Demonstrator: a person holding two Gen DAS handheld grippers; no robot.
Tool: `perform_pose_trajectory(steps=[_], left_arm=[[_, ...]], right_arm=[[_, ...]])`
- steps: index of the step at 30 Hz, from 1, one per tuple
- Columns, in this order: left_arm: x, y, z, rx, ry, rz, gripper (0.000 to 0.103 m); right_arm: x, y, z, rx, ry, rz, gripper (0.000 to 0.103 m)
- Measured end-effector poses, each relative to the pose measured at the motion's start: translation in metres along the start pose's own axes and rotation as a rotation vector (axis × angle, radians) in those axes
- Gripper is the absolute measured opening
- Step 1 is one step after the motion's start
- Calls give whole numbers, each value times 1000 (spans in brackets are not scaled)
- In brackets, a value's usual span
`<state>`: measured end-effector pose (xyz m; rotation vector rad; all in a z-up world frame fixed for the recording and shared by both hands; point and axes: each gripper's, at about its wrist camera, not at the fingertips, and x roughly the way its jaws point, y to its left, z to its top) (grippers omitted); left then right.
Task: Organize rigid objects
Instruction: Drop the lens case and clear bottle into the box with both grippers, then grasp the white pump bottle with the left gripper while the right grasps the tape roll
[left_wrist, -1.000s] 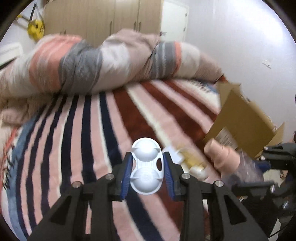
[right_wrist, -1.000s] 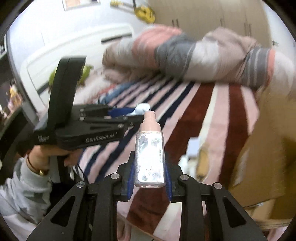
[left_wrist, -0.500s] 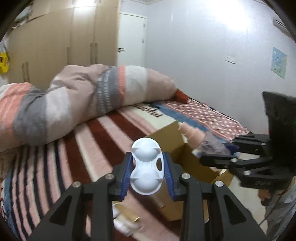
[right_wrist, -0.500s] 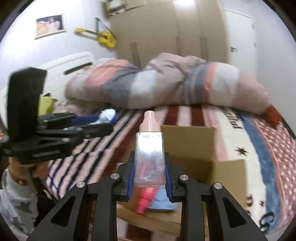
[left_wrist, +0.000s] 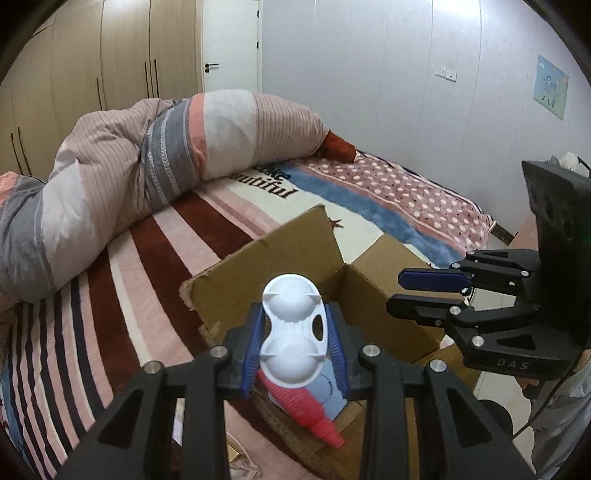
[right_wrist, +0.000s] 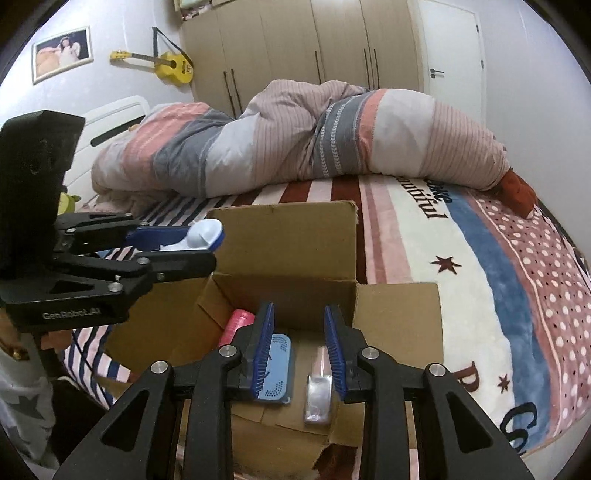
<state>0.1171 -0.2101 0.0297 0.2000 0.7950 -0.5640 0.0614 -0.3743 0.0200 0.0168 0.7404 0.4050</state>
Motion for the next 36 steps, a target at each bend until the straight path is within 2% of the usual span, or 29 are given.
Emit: perform_pose_trajectory(steps=[4,6,8,10,14,20,24,28,31,34,36], left_arm=[[2,-2,1,-1,13,1,31],[1,-3,0,0,15,5,35],[-5,-1,-1,-5,4,15,51],[-14,2,-3,-9,-16,24,56],[-37,17,-9,-39,-50,28,57],[-81,53,-29,-73,-104,85,64],[-100,85,-54,-96,-108,181,65],[-106,120,-90,-162,-89,210,67],[-100,140,-122,-206,-63,237,67],[-84,151,-157,-250,-22,232,67],[-72,153,-178,-266,4,226,67]], right_arm=[[0,3,-1,-5,0,15,25],[-1,7,-2,-12,1,16,28],[-3,11,-1,-18,0,17,29],[-6,16,-1,-25,-2,22,29],[-13,35,2,-37,-13,50,30],[-24,92,10,-136,-46,133,30],[-22,141,11,-211,-45,209,30],[-7,187,3,-264,-9,281,30],[15,215,-12,-292,49,316,30],[45,231,-35,-310,116,296,30],[67,234,-51,-309,151,238,30]])
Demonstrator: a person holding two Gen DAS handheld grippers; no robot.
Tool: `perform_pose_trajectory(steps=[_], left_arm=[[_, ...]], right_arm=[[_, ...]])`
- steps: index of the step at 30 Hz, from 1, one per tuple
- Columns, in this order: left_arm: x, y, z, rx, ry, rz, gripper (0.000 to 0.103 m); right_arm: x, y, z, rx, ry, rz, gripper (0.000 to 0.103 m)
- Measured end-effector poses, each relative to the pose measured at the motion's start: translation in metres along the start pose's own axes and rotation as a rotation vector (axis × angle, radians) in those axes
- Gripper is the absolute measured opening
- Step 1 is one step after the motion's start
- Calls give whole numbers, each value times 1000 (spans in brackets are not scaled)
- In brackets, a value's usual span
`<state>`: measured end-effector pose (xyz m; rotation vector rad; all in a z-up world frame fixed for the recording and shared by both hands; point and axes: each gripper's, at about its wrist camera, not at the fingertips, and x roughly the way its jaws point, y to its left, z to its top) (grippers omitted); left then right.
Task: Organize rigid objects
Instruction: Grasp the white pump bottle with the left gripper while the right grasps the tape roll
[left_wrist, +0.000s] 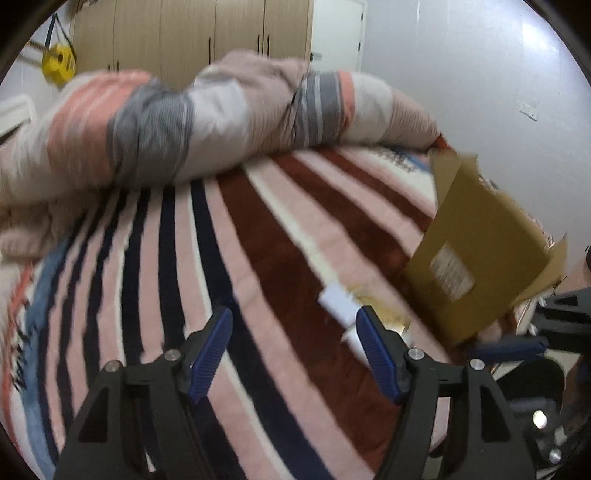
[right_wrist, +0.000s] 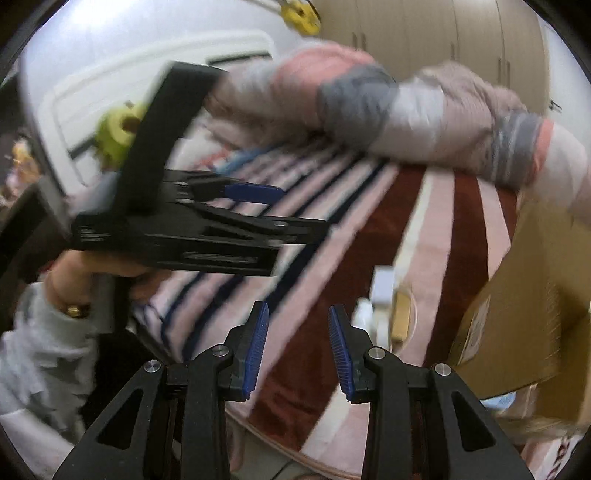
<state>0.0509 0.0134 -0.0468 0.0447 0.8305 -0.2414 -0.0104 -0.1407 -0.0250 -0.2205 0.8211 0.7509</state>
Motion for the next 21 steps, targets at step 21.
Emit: perform_pose_trajectory(steps=[21], left_arm=[[81,-43,-44,-98,153,-235,56]], right_arm=[[61,-48,-58,45,127,-272,8]])
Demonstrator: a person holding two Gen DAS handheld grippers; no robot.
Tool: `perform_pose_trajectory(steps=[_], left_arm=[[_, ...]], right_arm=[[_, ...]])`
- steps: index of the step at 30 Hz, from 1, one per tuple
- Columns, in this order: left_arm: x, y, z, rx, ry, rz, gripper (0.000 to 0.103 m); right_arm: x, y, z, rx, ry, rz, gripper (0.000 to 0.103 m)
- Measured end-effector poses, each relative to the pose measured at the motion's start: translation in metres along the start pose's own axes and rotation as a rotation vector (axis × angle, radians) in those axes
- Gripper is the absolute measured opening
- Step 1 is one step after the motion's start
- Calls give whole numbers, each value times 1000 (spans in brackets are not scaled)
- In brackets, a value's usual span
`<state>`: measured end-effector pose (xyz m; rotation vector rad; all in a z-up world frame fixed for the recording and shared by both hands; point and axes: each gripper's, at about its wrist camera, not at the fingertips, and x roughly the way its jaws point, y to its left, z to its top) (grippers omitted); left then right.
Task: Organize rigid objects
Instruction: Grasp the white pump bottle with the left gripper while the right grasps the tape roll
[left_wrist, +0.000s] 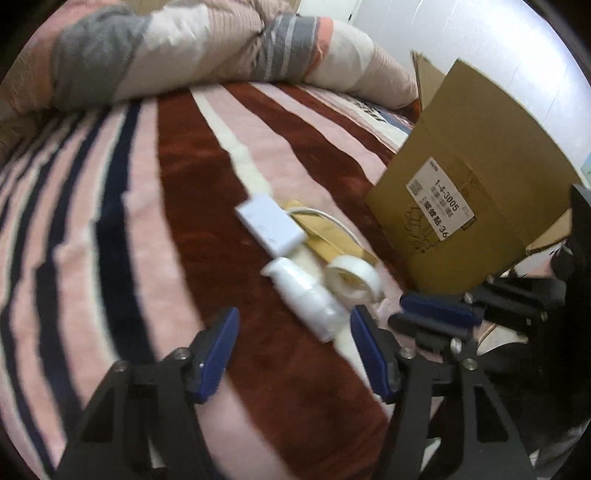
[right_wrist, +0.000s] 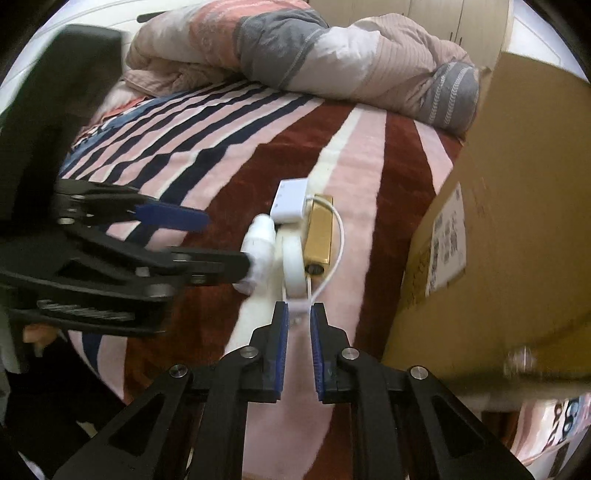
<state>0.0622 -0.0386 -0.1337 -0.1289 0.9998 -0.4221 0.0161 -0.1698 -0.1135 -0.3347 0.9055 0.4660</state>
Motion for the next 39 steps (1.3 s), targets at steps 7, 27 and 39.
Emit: perform_pose_trajectory(steps=[7,27,39], left_arm=[[20,-14,1,24,7,99,35],[-24,55,-20,14,27,184,23],[-10,59,-16,-47,-3,177,31]], right_arm=[[-5,-5,-2,17,-4,12,9],[14,17,15,13,-57,167,28],[38,16,22,-1,-22,53,48]])
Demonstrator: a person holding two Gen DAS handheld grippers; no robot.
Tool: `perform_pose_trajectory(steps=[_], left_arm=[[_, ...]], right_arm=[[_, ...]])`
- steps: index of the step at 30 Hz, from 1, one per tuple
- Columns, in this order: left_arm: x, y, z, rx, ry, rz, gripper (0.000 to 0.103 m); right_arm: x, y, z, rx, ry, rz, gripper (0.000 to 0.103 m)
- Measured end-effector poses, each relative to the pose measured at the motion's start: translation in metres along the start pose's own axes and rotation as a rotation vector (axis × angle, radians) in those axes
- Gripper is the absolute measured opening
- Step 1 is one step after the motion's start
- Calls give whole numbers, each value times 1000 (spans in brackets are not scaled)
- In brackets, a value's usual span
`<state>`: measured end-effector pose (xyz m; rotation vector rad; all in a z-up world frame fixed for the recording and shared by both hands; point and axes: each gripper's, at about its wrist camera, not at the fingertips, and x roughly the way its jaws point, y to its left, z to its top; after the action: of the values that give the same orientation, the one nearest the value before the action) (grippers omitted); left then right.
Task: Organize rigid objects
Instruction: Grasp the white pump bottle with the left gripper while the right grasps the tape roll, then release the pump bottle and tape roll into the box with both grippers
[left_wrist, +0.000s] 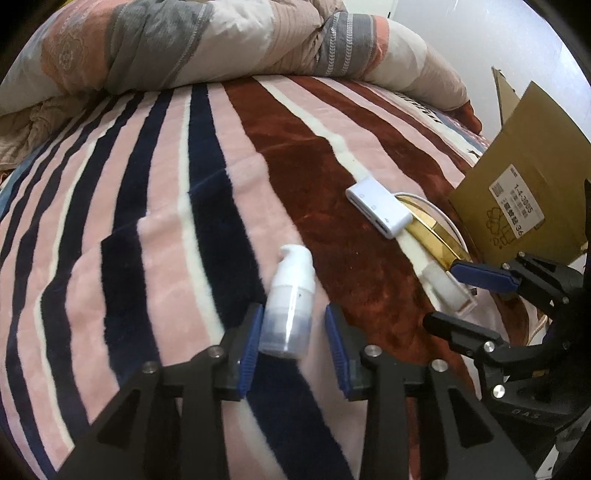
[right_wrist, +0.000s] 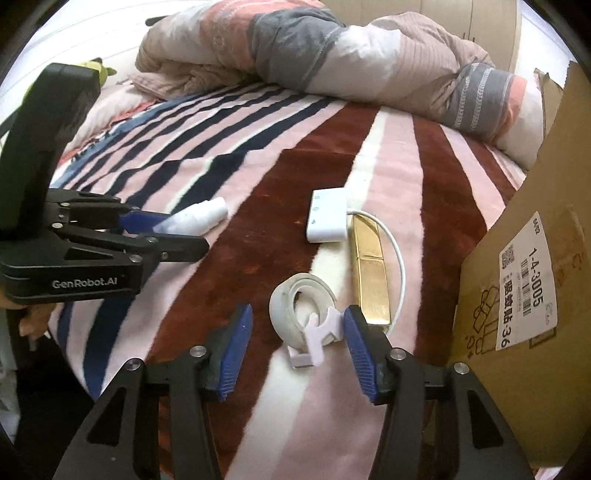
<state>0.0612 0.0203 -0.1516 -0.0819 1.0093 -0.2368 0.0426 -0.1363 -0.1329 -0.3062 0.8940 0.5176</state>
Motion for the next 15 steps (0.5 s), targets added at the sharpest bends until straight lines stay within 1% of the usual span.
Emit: perform_pose_trajectory(steps=[2,6,9,11,13,15], left_arm=[[0,0,0,1,-4,13,22],[-7,1,0,6,-20,12,21],[-15,2,2,7,-37,19,21],[-23,3,4,12,-51,26,21],[-32,2,6,16,-66,34,21],[-45,2,9,21,-88,39,21]], right_arm=[[0,-4,-1,18,-2,-1,48],[-2,-8,-6,37,9,24,48],[-2,-5,-7,30,5,25,48],[2,-5,-5,41,-4,44,48],[6,-3,-1,41,-2,38,40],[4,0,1,32,-12,35,40]])
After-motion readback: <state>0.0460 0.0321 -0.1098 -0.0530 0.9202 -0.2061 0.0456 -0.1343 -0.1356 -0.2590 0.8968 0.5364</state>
